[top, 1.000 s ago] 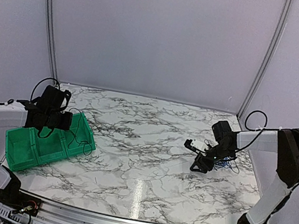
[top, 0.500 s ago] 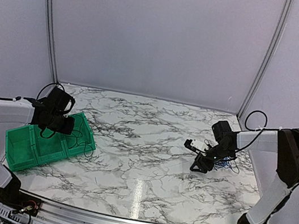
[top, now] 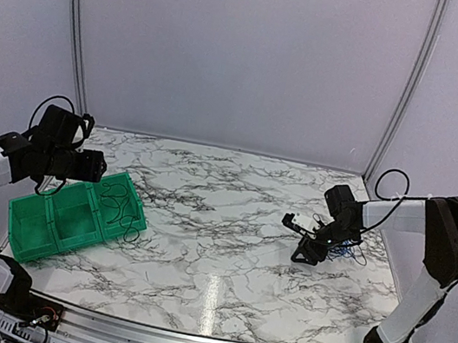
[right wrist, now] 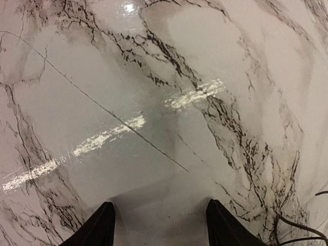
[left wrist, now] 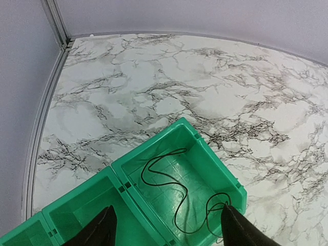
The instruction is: Untangle the cables
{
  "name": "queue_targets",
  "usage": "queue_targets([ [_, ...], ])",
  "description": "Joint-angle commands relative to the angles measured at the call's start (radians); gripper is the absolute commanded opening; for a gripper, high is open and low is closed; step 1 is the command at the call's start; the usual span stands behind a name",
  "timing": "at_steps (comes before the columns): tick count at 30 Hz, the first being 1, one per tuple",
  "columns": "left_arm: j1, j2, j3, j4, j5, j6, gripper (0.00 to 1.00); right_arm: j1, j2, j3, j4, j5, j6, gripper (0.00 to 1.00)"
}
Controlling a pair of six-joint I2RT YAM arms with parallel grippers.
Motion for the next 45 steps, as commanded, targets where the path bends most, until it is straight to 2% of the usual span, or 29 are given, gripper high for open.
queue_targets([
  [1,0.003,0.002,0.069,-0.148,0.061,-0.023,0.71,0.012,0.018,-0.019,-0.069,0.074,-0.007,0.61],
  [7,-0.033,0.013,0.045,-0.156,0.271,-0.105,0.58,0.014,0.015,-0.02,-0.07,0.079,-0.008,0.61],
  [11,-0.172,0.039,0.029,-0.158,0.217,-0.131,0.52,0.015,0.017,-0.02,-0.07,0.08,-0.009,0.61],
  [15,-0.269,0.107,0.023,-0.168,0.222,-0.136,0.53,0.018,0.026,-0.019,-0.073,0.082,-0.008,0.61],
  [18,-0.323,0.15,0.033,-0.212,0.024,-0.147,0.59,0.02,0.03,-0.019,-0.074,0.085,-0.009,0.61],
  [21,-0.326,0.137,0.043,-0.238,-0.158,-0.177,0.63,0.021,0.031,-0.019,-0.073,0.085,-0.008,0.61],
  [25,-0.325,0.124,0.058,-0.241,-0.247,-0.169,0.65,0.021,0.034,-0.019,-0.072,0.086,-0.008,0.61],
  [29,-0.316,0.203,0.092,-0.255,-0.302,-0.123,0.64,0.023,0.035,-0.019,-0.074,0.086,-0.008,0.61],
  [38,-0.244,0.383,0.155,-0.273,-0.343,-0.04,0.44,0.022,0.028,-0.021,-0.072,0.092,-0.008,0.61],
  [41,-0.227,0.427,0.178,-0.272,-0.345,-0.01,0.33,0.023,0.031,-0.022,-0.074,0.095,-0.008,0.61],
  [43,-0.217,0.453,0.194,-0.27,-0.341,0.008,0.29,0.023,0.031,-0.023,-0.074,0.097,-0.008,0.61],
  [45,-0.212,0.483,0.218,-0.269,-0.328,0.03,0.18,0.022,0.031,-0.023,-0.074,0.099,-0.009,0.61],
])
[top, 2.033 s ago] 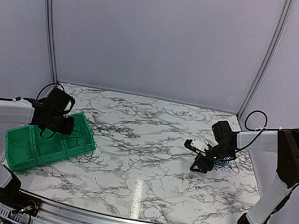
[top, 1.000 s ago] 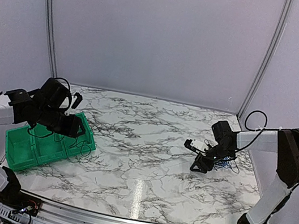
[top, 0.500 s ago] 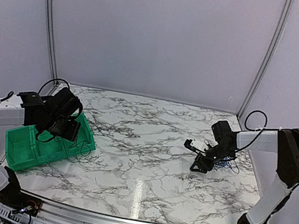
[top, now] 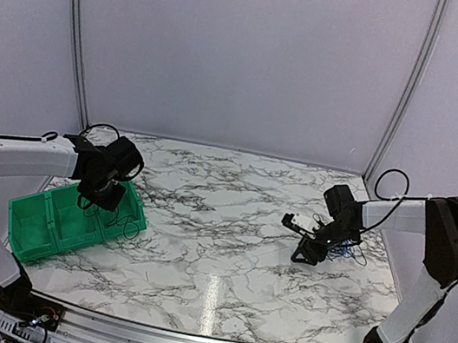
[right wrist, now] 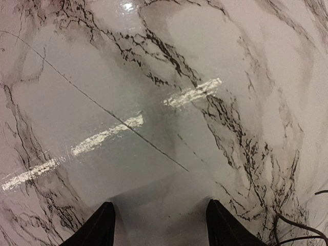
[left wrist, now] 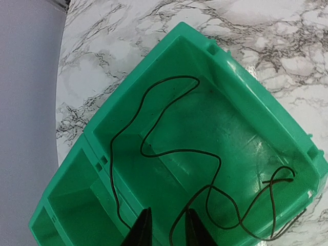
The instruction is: Untangle the cables
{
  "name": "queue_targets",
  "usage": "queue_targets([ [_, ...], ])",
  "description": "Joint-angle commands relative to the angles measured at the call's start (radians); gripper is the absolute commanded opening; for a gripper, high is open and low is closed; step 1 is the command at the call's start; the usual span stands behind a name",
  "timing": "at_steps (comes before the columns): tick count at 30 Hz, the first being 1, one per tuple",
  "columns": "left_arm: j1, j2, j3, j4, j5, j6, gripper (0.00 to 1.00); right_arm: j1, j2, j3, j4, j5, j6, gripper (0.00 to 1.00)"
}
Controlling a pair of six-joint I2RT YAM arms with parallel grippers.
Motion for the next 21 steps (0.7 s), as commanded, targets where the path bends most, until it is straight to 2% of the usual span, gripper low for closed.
queue_targets([
  [1,0.013,0.059,0.065,-0.02,0.005,0.067,0.13,0.012,0.032,-0.024,-0.073,0.086,-0.006,0.61],
  [4,0.013,0.099,0.094,-0.014,0.03,0.091,0.0,0.013,0.034,-0.025,-0.072,0.088,-0.008,0.61],
  [11,0.009,0.135,0.151,-0.002,0.039,0.105,0.0,0.013,0.04,-0.026,-0.07,0.097,-0.007,0.61],
  [12,0.005,0.122,0.158,-0.013,0.037,0.097,0.07,0.012,0.041,-0.027,-0.07,0.097,-0.006,0.61],
  [14,0.0,0.09,0.165,-0.033,0.026,0.091,0.31,0.013,0.043,-0.028,-0.07,0.1,-0.007,0.61],
  [15,-0.001,0.075,0.164,-0.043,0.018,0.092,0.39,0.013,0.044,-0.026,-0.07,0.1,-0.006,0.61],
  [18,0.005,0.064,0.151,-0.078,-0.008,0.101,0.49,0.013,0.049,-0.024,-0.073,0.1,-0.007,0.61],
  [21,0.022,0.081,0.128,-0.098,-0.017,0.095,0.51,0.012,0.055,-0.023,-0.075,0.1,-0.008,0.61],
])
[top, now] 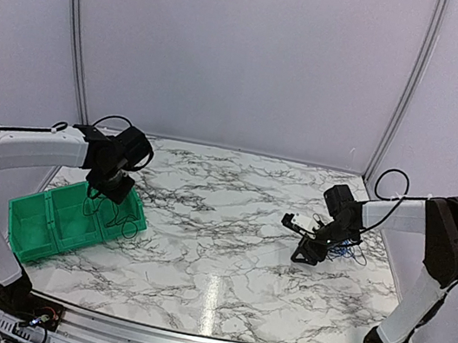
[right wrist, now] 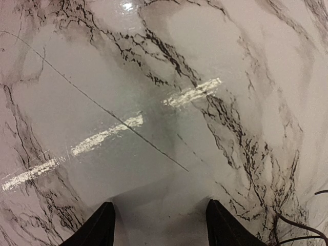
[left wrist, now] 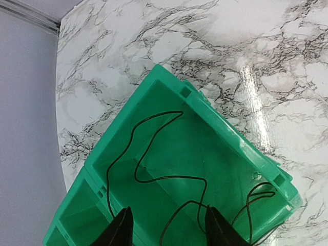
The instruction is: Untangle the cables
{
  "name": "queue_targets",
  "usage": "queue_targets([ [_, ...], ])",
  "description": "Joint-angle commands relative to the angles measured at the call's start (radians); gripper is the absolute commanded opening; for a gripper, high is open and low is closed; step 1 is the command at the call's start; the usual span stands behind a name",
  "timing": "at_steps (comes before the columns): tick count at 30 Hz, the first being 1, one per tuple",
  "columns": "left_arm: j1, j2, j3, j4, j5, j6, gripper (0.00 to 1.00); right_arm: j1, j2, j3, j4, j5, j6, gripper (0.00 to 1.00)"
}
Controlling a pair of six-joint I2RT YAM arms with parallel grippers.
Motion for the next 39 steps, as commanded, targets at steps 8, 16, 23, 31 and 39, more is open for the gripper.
queue_targets([
  [8,0.035,0.1,0.001,-0.075,-0.054,0.001,0.4,0.012,0.062,-0.021,-0.08,0.098,-0.006,0.61],
  [16,0.035,0.184,0.037,-0.094,-0.008,0.013,0.0,0.012,0.063,-0.024,-0.078,0.103,-0.006,0.61],
  [23,0.033,0.226,0.075,-0.039,0.021,0.027,0.0,0.011,0.079,-0.02,-0.082,0.106,-0.006,0.6],
  [31,0.032,0.248,0.062,0.148,0.223,0.066,0.0,0.012,0.079,-0.021,-0.084,0.111,-0.008,0.6],
  [39,0.081,0.173,-0.014,0.24,0.253,0.031,0.0,0.013,0.078,-0.02,-0.087,0.109,-0.006,0.6],
])
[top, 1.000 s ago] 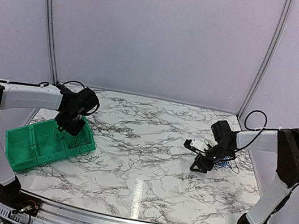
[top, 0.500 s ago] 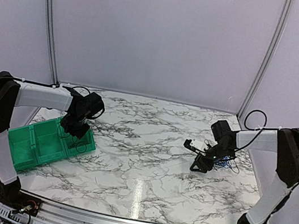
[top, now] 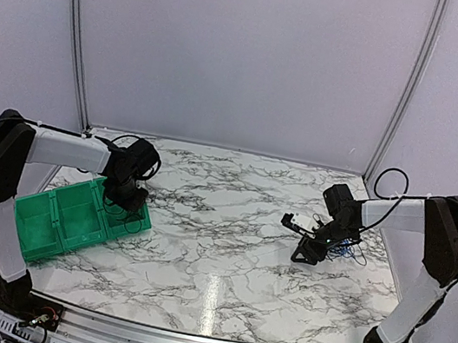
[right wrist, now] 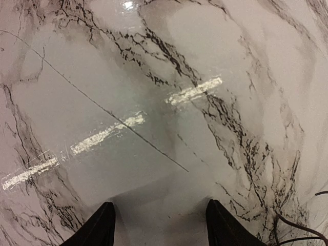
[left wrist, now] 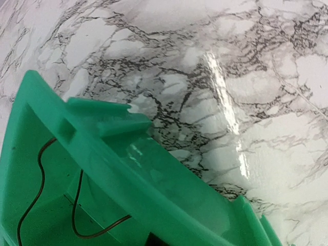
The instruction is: Untangle the cables
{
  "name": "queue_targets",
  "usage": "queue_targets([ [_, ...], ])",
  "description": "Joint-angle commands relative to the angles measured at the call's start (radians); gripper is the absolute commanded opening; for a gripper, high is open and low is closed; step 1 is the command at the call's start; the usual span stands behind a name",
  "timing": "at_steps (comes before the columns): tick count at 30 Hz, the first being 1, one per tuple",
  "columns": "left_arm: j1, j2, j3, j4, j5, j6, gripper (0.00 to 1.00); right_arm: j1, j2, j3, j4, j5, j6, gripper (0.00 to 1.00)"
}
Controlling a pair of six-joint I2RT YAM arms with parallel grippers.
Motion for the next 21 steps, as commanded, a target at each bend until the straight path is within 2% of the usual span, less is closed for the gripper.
queue_targets([
  [1,0.028,-0.066,-0.041,0.057,0.021,-0.022,0.0,0.011,0.067,-0.034,-0.069,0.104,-0.006,0.6],
  [6,0.028,-0.211,-0.081,0.047,-0.027,-0.03,0.01,0.011,0.045,-0.035,-0.059,0.092,-0.004,0.6],
  [10,0.028,-0.329,-0.096,0.076,0.003,0.036,0.22,0.011,0.047,-0.031,-0.058,0.081,-0.006,0.6],
  [12,0.027,-0.366,-0.106,0.076,0.027,0.025,0.34,0.012,0.055,-0.031,-0.06,0.083,-0.006,0.6],
  [14,0.021,-0.407,-0.13,0.076,0.05,-0.012,0.42,0.012,0.059,-0.032,-0.059,0.083,-0.004,0.6],
  [21,-0.061,-0.516,-0.24,0.068,0.01,-0.065,0.49,0.012,0.05,-0.024,-0.052,0.062,0.002,0.59],
])
